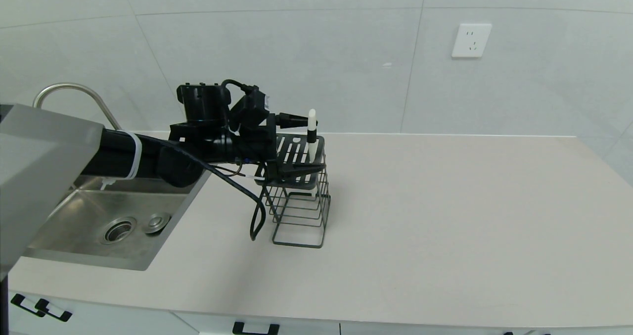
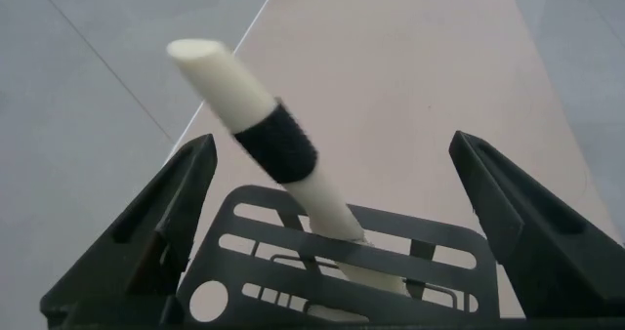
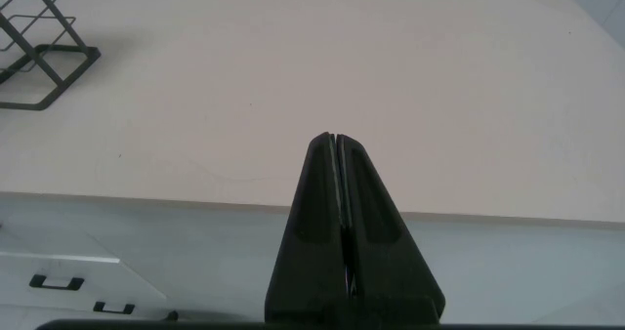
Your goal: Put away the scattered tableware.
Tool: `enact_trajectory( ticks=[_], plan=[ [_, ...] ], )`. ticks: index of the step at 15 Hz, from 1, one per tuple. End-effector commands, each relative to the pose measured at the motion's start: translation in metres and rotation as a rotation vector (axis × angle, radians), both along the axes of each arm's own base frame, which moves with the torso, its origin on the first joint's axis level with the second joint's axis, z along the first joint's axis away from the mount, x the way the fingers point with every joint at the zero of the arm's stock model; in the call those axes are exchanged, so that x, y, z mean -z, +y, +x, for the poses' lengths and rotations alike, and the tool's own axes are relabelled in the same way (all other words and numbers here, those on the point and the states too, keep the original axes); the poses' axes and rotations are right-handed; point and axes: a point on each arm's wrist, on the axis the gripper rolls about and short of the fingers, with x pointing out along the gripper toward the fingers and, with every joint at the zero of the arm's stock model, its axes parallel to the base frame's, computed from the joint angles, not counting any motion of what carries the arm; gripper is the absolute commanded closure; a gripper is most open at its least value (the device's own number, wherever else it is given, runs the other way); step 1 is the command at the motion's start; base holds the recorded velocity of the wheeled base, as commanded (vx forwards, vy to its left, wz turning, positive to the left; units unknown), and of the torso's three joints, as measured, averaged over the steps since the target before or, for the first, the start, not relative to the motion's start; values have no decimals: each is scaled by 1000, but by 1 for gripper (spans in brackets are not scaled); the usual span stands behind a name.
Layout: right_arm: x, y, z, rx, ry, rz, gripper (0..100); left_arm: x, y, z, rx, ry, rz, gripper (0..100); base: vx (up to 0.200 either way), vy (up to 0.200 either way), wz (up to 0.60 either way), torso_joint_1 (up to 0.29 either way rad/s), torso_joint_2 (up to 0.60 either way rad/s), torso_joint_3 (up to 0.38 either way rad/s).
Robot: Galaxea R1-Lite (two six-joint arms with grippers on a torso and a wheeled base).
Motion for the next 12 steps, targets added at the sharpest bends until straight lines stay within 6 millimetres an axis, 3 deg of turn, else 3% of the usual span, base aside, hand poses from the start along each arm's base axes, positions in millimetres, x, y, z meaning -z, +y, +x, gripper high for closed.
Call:
enact_trajectory(
  ticks=[1,4,7,10,12],
  plan=[
    [0,0,0,0,1,0,100,0,0,0,0,-2,0,0,0,0,0,0,0,0],
    [0,0,0,0,1,0,100,-2,3,1,-7,-14,-3,0,0,0,0,0,0,0],
    [0,0,0,0,1,0,100,-17,11,0,-26,-90,-23,0,0,0,0,0,0,0],
    [0,0,0,0,1,0,100,-48,25,-9,-53,-259,-61,0,0,0,0,0,0,0],
    [0,0,0,0,1,0,100,-65,38,-25,-72,-372,-92,0,0,0,0,0,0,0]
  ],
)
